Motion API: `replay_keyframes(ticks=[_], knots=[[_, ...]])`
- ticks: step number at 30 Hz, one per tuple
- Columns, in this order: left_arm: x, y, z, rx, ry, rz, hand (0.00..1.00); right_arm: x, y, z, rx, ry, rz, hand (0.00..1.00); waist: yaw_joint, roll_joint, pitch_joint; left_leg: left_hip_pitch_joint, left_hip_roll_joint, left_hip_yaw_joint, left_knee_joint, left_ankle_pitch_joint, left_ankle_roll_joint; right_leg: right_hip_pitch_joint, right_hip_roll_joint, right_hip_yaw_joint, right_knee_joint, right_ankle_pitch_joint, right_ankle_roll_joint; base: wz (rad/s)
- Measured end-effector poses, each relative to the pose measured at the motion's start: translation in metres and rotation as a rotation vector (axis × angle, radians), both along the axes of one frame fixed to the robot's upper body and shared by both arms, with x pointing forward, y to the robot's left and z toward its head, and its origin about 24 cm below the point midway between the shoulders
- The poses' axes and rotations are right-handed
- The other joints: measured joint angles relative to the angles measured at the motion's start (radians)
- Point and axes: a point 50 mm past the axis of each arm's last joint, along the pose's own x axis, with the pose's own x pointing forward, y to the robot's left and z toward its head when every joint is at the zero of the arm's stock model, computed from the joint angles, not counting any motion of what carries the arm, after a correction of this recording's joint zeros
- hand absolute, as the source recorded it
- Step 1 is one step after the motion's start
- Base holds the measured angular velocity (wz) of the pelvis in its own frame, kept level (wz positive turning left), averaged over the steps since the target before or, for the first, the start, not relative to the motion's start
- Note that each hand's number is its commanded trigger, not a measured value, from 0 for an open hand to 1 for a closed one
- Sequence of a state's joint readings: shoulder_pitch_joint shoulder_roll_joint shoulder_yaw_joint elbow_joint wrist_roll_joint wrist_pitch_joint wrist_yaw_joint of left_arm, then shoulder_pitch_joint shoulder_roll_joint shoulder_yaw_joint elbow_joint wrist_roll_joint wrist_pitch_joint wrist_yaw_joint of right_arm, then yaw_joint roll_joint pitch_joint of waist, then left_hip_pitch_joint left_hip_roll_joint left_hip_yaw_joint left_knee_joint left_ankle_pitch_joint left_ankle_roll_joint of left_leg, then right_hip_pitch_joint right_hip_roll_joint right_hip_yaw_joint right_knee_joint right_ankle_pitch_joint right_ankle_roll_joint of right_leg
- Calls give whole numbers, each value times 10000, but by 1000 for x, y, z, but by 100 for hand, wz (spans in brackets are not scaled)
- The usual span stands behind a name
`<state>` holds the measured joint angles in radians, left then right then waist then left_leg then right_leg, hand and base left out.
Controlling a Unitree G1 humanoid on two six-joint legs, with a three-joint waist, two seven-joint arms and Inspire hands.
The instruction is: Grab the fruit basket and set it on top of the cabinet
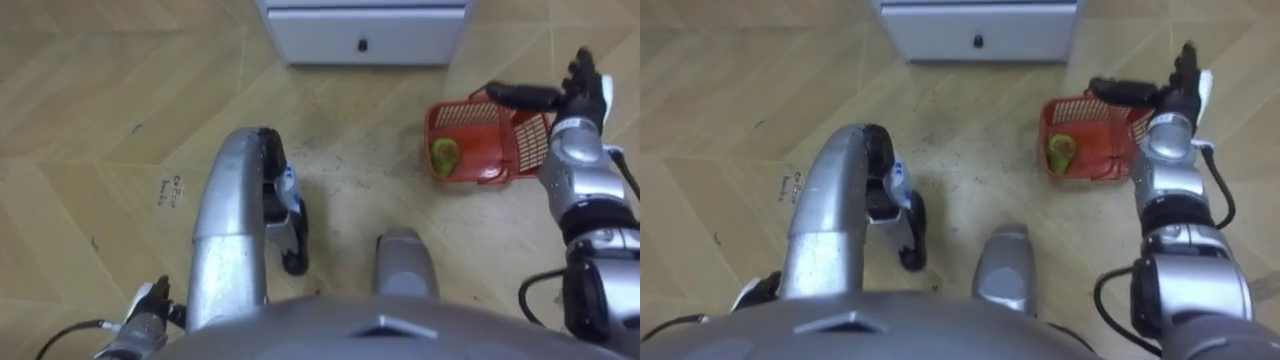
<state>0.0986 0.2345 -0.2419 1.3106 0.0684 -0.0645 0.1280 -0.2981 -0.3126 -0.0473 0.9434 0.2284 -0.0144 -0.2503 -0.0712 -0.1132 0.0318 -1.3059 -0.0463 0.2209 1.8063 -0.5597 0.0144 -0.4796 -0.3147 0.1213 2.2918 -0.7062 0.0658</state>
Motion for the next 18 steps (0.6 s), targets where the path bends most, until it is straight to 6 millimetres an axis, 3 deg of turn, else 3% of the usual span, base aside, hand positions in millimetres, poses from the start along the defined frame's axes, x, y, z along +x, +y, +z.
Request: replay_keyframes(ticks=[2, 7, 11, 18], knots=[[1, -1, 0, -83, 4, -21, 0, 0, -2, 1, -58, 48, 170, 0, 72, 144, -22, -109, 2, -36, -14, 38, -69, -150, 26, 24, 76, -7, -6, 0], [10, -2, 0, -129, -173, -193, 0, -2, -13, 4, -350, 208, 149, 0, 330, 201, 45, -278, 19, -6, -26, 44, -74, -436, 20, 99, 122, -21, 14, 0], [15, -4, 0, -264, -213, -490, 0, 4, -17, 9, -426, 171, 249, 0, 453, 392, 146, -484, 48, 30, -20, 45, -72, -634, 14, 168, 156, -26, 21, 0], [9, -4, -1, -413, -5, -326, 0, 2, -10, 0, -404, 745, 924, 0, 534, 488, 140, -605, 166, 215, -122, 47, -72, -947, -53, 355, 179, -29, 28, 0]])
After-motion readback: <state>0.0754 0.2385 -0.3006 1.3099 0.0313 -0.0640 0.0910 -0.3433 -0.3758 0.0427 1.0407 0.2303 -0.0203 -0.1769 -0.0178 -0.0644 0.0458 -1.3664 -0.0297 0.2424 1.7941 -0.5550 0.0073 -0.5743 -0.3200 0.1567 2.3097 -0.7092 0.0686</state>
